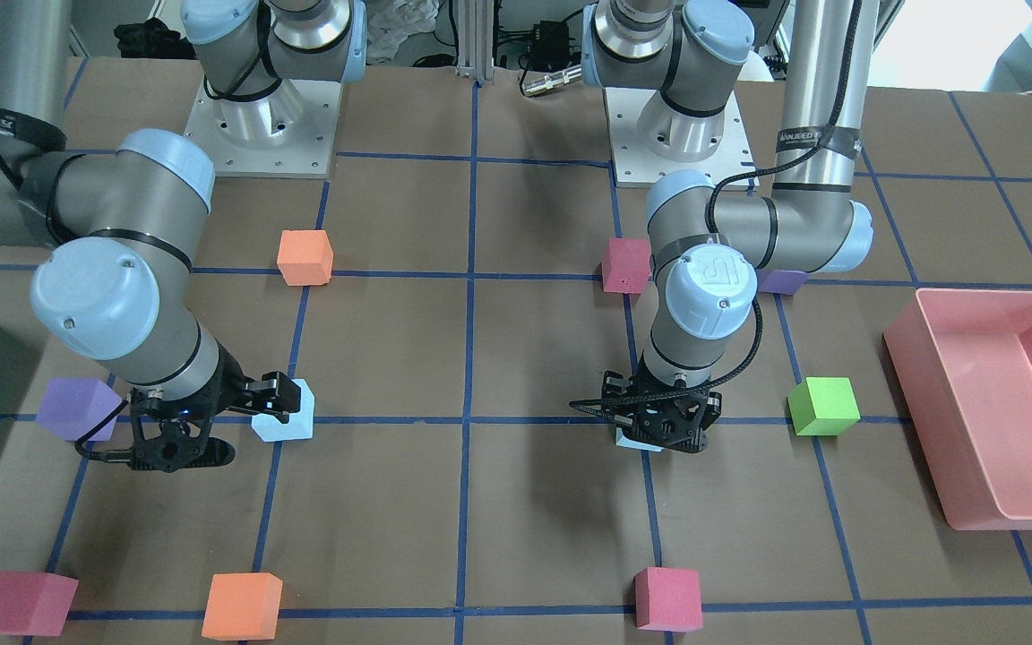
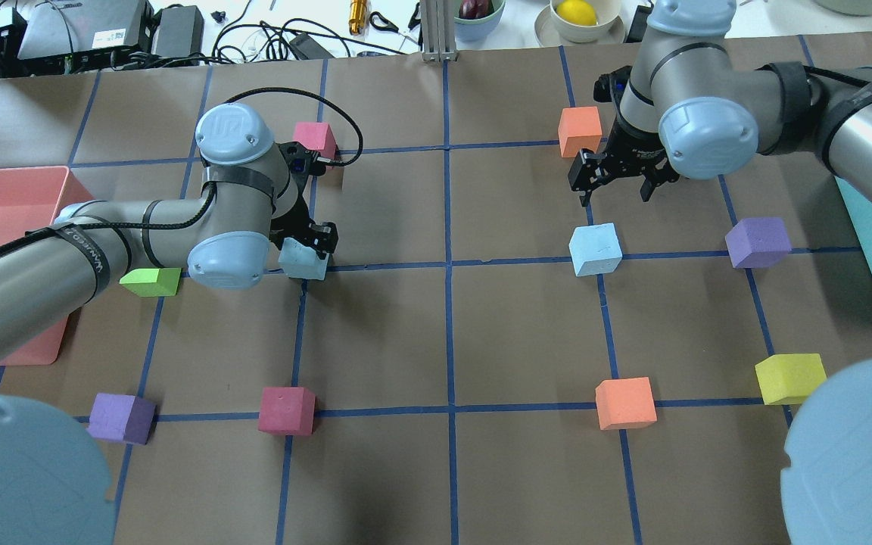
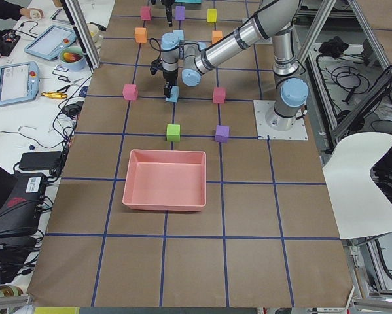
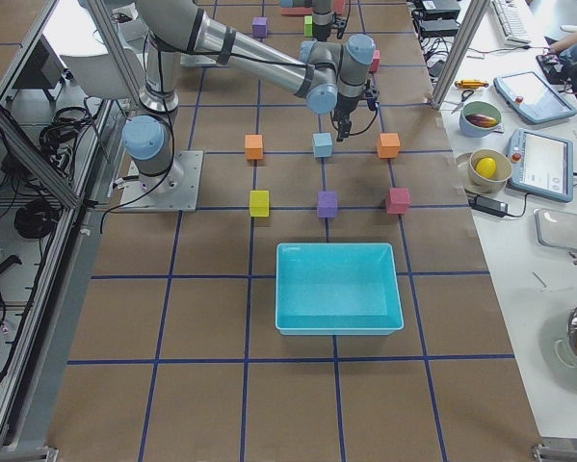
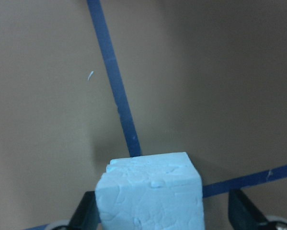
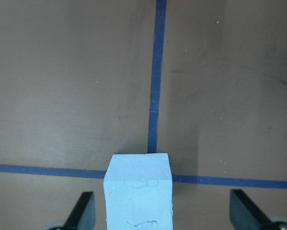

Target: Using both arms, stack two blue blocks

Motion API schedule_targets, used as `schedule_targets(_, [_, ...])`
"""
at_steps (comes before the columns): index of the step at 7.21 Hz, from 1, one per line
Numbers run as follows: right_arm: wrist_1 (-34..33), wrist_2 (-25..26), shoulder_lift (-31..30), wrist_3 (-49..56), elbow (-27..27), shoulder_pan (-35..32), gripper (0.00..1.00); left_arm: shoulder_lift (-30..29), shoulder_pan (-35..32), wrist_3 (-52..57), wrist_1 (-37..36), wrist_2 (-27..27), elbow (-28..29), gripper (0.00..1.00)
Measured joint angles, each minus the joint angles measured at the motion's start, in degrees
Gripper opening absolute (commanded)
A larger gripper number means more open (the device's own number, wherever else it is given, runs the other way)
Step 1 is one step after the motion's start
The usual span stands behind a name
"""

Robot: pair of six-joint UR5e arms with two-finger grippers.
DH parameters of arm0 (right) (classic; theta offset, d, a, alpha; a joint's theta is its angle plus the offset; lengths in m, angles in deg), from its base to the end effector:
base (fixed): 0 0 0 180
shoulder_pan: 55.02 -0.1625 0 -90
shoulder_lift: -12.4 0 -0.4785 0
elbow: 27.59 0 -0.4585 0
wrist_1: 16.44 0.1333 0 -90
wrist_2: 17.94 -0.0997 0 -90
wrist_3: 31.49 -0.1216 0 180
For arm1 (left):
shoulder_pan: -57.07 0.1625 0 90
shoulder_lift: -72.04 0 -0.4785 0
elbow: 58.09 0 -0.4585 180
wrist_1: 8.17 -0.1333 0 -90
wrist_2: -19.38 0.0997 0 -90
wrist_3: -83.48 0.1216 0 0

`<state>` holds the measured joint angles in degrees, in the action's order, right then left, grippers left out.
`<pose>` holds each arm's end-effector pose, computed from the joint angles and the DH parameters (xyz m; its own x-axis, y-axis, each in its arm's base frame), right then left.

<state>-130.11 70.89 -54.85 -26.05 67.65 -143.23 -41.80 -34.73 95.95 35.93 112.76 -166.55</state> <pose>0.1145 -0.6841 0.2599 -0.9977 -0.0619 -0.0274 -0.0637 0.9953 0.0731 -0.1462 -0.6354 0.1767 -0.9676 0.2424 -0.0710 0.2461 0.9680 -0.0486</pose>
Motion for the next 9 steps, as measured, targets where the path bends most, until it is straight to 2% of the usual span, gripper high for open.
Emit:
schedule_targets(3, [-1.9,-0.38,2.75,0.01,3.0,-0.06,1.0,1.0,-0.01,-2.92,0.7,0.83,2.66,0.0])
schedule_targets(6, [-2.25,-4.18,3.07,-0.12,4.54,-0.07,1.0,2.48,-0.55,-3.37,8.64,0.38,9.24,0.0])
schedule_targets(9, [-2.38,-4.16,3.47,0.22,4.8,-0.04,1.0,3.19,-0.9,-4.08,12.51,0.24,12.27,0.0])
